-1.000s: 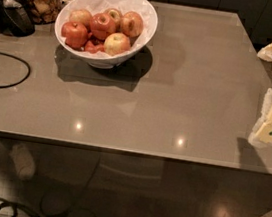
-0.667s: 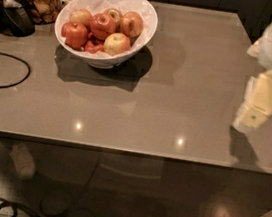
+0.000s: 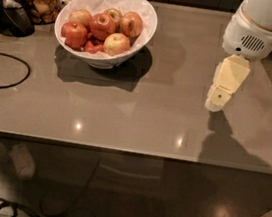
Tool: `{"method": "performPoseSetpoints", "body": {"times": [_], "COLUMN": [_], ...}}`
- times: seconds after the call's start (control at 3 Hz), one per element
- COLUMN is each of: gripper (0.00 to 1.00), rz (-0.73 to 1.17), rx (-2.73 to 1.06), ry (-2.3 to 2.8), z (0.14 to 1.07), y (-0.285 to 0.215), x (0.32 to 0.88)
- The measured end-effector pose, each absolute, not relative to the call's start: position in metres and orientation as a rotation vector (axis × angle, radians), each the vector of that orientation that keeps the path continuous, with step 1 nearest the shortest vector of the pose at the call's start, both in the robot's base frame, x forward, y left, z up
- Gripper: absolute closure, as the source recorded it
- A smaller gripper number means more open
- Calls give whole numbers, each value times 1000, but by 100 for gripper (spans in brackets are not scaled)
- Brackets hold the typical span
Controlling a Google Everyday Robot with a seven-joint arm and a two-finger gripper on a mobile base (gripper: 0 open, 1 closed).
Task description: Pick apple from white bowl
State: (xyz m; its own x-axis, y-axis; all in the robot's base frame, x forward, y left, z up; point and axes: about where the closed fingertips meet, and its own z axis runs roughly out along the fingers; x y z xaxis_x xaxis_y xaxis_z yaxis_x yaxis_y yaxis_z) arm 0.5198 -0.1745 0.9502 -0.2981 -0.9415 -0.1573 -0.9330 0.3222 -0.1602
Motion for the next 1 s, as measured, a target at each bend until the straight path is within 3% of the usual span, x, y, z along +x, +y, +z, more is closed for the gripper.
{"method": "performPoseSetpoints", "body": {"times": [1.0], "gripper": [0], "rz": [48], "rx": [-1710], "ry": [2301], "z": [973], "y": [-77], "x": [589]}}
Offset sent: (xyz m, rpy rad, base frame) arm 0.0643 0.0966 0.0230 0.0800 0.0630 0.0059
